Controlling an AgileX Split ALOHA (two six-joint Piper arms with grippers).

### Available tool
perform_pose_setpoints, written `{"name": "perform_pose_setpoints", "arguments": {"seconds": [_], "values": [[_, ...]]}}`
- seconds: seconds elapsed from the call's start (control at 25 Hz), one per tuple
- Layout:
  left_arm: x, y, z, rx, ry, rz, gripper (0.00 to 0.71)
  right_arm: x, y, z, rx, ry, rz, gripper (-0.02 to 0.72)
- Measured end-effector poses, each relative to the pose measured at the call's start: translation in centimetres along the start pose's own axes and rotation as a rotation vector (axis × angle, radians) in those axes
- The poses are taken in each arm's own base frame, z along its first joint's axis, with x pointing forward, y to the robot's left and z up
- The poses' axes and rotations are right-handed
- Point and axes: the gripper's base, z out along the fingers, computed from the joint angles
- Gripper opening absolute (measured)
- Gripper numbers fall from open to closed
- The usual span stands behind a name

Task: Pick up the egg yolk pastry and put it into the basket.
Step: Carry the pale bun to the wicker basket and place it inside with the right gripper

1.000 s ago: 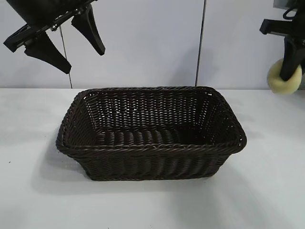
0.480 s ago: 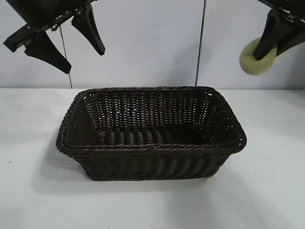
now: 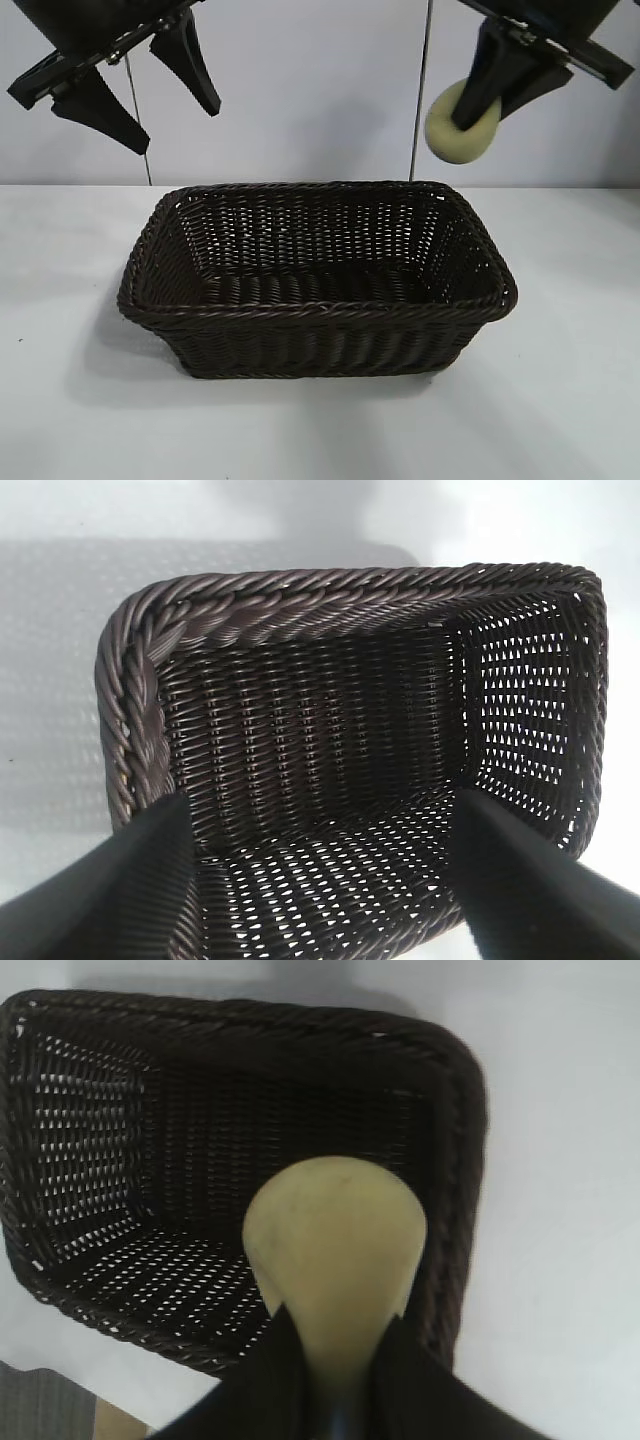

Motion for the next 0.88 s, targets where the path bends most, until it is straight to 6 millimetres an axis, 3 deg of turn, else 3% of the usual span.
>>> {"name": "perform_pose_setpoints", "arguments": {"seconds": [0.32,0.64,0.8,0.88], "values": [[0.0,0.0,0.0,0.0,-0.001,0.0,0.522,0.8,5.3,2.0,0.008,0.01,-0.15,0.084],[0.0,0.0,0.0,0.0,-0.001,0.0,0.522,0.7,5.4,2.2,0.043,-0.012,-0.149,0.098],[0.0,0.0,0.0,0.0,-0.001,0.0,0.522,0.6,5.3,2.4,0.045,-0.009,-0.147,0.223],[0.0,0.0,0.0,0.0,-0.001,0.0,0.522,0.6,5.3,2.4,0.045,-0.01,-0.146,0.351]]}}
